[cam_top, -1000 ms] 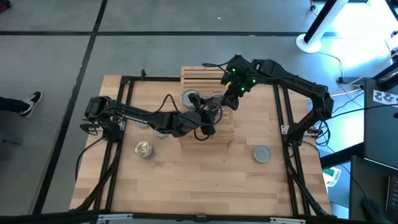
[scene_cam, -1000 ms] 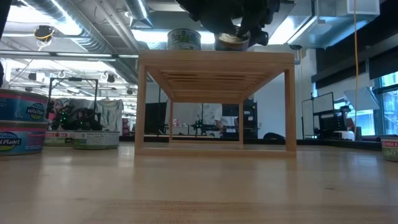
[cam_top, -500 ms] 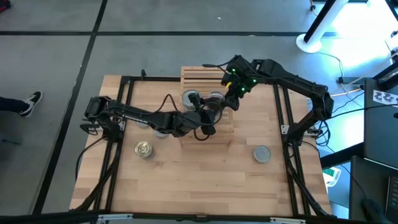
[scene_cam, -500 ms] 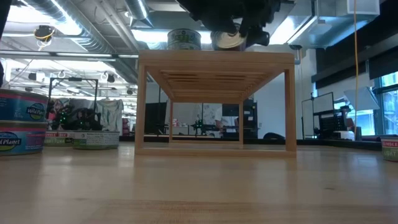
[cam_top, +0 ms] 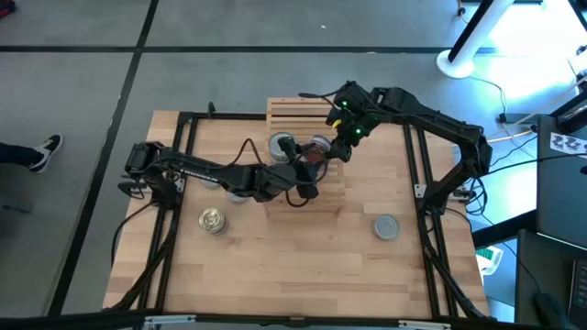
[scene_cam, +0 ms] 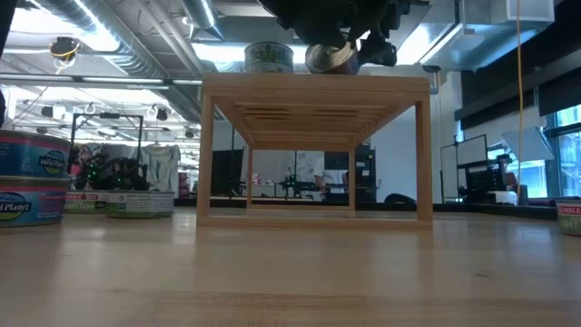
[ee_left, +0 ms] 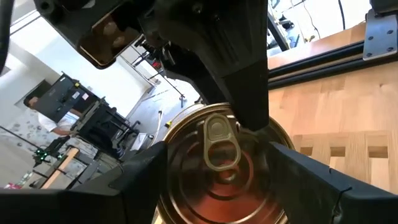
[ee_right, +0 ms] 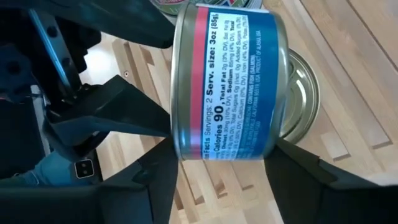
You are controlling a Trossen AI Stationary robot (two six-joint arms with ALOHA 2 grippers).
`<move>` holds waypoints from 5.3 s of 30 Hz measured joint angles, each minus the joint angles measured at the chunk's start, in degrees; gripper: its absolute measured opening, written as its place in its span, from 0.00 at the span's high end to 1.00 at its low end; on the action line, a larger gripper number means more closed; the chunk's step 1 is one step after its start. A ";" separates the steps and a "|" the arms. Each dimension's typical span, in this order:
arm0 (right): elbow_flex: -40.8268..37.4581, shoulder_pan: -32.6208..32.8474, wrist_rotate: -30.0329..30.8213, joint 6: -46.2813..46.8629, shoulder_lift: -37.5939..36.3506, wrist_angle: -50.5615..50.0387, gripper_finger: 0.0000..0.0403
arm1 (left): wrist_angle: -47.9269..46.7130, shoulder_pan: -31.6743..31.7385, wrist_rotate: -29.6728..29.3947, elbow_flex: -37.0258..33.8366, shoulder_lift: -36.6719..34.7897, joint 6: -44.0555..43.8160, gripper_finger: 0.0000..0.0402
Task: Stack canned seafood by type on shelf
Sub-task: Stack the blue tuna can on top of the blue tuna can on the shelf
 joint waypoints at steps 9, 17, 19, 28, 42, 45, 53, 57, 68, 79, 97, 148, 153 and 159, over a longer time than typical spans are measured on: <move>-0.02 -0.02 -1.53 1.16 0.02 -0.09 0.43 | 2.73 0.00 0.00 0.00 0.00 2.58 0.32; -0.02 -0.07 -4.57 5.62 0.07 -0.12 0.49 | 2.75 0.62 0.07 0.00 0.00 2.58 0.32; -0.02 -0.04 -4.59 5.82 0.07 -0.11 0.50 | 2.75 0.63 0.07 0.00 0.00 2.58 0.32; -0.04 0.00 -3.81 5.79 0.07 -0.10 0.38 | 2.59 0.72 0.02 0.00 0.00 2.60 0.32; -0.04 0.00 0.60 5.78 0.07 -2.41 0.33 | 2.25 1.37 0.02 0.00 0.00 2.34 0.32; -0.04 0.00 4.79 5.79 0.07 -3.18 0.31 | 2.23 1.52 0.02 0.00 0.00 2.32 0.32; -0.04 0.00 7.13 5.79 0.07 -3.13 0.30 | 2.23 1.53 0.03 0.00 0.00 2.28 0.32; -0.04 0.00 7.10 5.79 0.07 -3.13 0.30 | 2.21 1.53 0.04 0.00 0.00 2.25 0.32; -0.04 0.00 7.10 2.57 0.07 -3.08 0.30 | 2.21 1.53 0.04 0.00 0.00 1.99 0.32; -0.04 0.00 9.38 -13.53 0.07 -3.12 0.30 | 2.21 1.49 0.06 0.00 0.00 0.55 0.32; -0.04 0.04 9.29 -33.66 0.04 -1.03 0.30 | 0.29 1.51 1.26 -0.04 0.00 0.61 0.32; -0.04 0.00 9.24 -25.35 0.00 -2.72 0.59 | 2.19 2.16 1.20 0.54 0.00 -2.14 0.32; -0.04 0.00 11.39 -25.66 0.00 -4.64 0.55 | -0.41 2.16 1.20 4.07 0.00 -4.27 0.32; -0.04 -0.47 13.92 -26.46 -1.02 -8.72 0.55 | -14.63 2.23 1.30 12.14 0.00 -13.14 0.32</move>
